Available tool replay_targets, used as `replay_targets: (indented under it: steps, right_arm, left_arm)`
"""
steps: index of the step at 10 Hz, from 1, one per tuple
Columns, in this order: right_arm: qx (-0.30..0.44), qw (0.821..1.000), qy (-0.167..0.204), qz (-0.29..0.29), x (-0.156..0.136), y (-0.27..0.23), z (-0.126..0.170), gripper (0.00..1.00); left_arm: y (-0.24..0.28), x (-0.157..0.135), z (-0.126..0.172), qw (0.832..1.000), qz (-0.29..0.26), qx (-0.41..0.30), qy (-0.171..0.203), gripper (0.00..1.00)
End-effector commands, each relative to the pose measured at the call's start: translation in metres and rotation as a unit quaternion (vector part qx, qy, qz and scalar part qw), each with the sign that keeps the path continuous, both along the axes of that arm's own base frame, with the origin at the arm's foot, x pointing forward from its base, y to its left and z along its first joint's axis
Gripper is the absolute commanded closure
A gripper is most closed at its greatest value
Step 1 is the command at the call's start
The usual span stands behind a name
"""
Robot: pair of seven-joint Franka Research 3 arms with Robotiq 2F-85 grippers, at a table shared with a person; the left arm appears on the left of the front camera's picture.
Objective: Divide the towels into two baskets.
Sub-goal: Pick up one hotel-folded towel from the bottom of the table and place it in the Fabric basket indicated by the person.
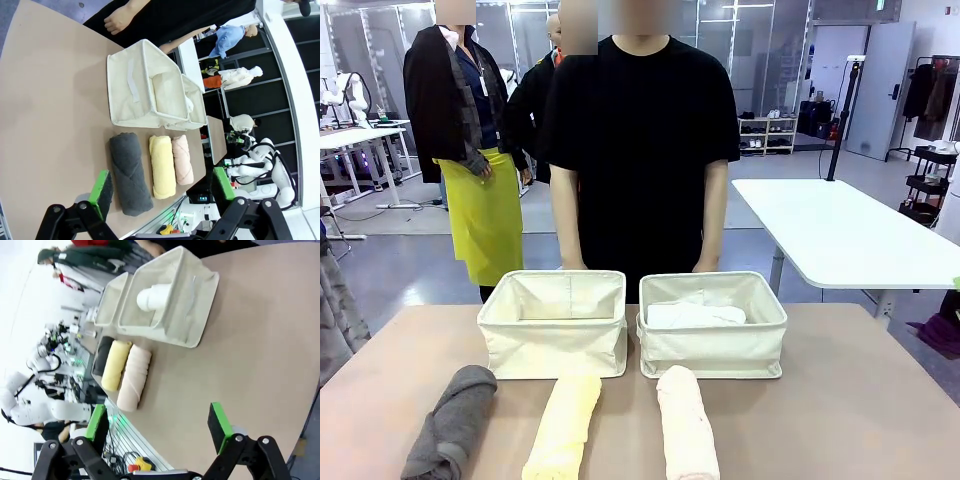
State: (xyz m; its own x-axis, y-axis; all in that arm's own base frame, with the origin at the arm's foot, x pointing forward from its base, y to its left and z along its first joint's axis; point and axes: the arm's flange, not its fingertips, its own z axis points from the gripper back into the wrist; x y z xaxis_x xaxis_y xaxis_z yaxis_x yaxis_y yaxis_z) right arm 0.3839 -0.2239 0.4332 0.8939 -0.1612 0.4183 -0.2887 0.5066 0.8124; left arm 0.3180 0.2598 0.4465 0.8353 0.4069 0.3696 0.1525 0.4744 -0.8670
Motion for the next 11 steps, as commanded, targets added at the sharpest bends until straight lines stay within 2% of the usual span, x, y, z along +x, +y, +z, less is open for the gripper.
replay_targets:
  steps: [1, 3, 11]
  right_arm:
    - [0.027, 0.999, -0.027, -0.016, -0.0134, -0.0034, -0.0116, 0.00]
    - [0.013, 1.000, -0.005, -0.017, -0.0090, -0.0083, -0.0075, 0.00]
    - [0.013, 1.000, -0.005, -0.017, -0.0090, -0.0083, -0.0075, 0.00]
  left_arm:
    - [0.0018, -0.0016, 0.0016, 1.000, 0.000, -0.005, -0.007, 0.00]
    - [0.0018, -0.0016, 0.0016, 1.000, 0.000, -0.005, -0.007, 0.00]
    - [0.0018, -0.0016, 0.0016, 1.000, 0.000, -0.005, -0.007, 0.00]
